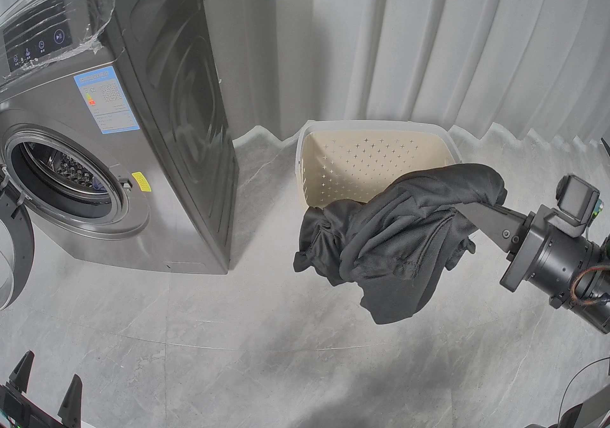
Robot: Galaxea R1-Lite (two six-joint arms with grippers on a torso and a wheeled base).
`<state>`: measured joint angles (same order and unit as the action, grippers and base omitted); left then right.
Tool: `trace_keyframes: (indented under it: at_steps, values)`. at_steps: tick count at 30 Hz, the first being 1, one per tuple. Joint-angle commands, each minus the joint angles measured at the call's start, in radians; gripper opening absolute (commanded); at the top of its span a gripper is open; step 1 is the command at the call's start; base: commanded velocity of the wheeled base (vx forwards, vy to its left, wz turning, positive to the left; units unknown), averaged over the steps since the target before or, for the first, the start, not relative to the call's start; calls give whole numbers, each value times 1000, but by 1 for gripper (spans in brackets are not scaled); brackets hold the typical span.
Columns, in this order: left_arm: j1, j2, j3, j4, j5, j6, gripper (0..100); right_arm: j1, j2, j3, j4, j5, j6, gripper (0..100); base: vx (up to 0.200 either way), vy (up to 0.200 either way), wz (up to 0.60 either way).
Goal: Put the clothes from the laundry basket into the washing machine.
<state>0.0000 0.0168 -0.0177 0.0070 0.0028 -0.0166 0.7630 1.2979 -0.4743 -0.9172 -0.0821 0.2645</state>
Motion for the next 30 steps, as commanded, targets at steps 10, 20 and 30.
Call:
trace_keyframes:
  at_steps: [10, 20, 30]
  values:
    - [0, -17, 15, -4, 0, -6, 100, 10, 17, 0, -3, 2, 2, 0, 0, 200, 0]
    - [0, -17, 15, -4, 0, -8, 100, 12, 21, -6, -5, 4, 4, 0, 0, 200, 0]
    - [0, -17, 15, -4, 2, -6, 100, 12, 18, -9, -5, 5, 2, 0, 0, 140, 0]
